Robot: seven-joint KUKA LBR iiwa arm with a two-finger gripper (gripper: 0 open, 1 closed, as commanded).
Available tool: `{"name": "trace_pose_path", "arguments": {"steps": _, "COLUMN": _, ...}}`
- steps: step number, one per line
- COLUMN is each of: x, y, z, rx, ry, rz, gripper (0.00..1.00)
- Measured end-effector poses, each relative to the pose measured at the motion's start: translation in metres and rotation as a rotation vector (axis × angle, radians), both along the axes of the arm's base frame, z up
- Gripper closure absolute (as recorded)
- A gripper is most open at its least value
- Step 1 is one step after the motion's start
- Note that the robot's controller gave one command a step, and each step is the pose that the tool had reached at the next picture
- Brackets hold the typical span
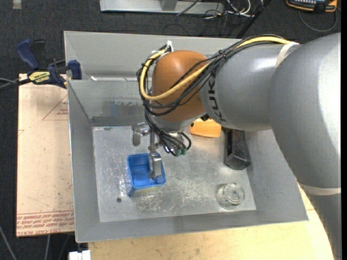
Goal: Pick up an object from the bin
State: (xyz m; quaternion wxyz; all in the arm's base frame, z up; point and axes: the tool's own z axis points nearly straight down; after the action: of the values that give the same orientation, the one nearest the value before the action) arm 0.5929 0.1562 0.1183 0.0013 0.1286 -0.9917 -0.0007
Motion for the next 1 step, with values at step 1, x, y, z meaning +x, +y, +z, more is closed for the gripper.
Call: {"name": "trace_pose_path", "arguments": {"steps": 1, "x": -0.0066, "y": -0.0059, "z": 0.0016, "rx": 0.002, "ry": -0.006, "rz": 0.069, "gripper": 0.00}}
